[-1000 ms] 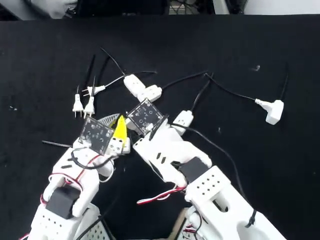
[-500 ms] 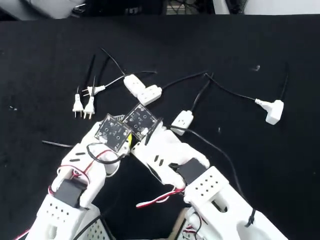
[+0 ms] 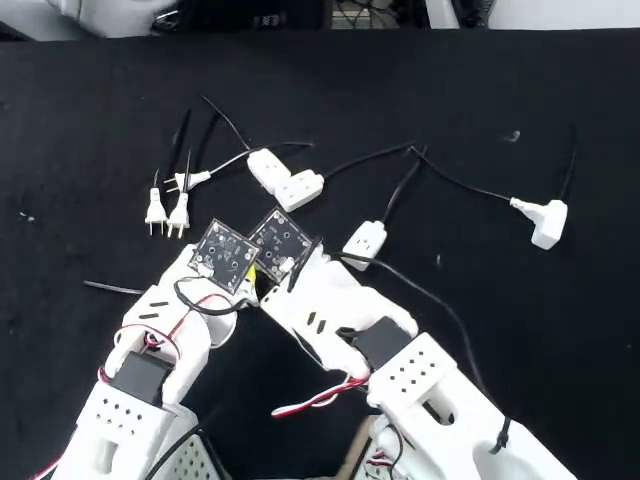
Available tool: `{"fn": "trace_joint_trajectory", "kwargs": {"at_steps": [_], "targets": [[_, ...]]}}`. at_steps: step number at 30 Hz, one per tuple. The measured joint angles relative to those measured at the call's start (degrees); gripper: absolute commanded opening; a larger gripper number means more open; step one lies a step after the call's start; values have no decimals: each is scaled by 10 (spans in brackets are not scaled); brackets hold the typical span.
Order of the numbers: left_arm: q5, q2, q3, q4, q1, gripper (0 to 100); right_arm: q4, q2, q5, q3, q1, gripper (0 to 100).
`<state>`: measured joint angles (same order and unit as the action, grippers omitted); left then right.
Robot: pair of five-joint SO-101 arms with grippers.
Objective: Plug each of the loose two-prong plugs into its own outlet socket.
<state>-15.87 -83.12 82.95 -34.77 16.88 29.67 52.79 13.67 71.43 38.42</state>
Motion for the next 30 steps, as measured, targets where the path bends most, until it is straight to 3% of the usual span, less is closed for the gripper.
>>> {"fn": "trace_joint_trajectory", "kwargs": {"at_steps": [22,30], "targets": [[0,7,42,0,-2,30,0,0,0,0,-13,11],[0,8,5,0,-83,30,0,0,0,0,-12,11]]}}
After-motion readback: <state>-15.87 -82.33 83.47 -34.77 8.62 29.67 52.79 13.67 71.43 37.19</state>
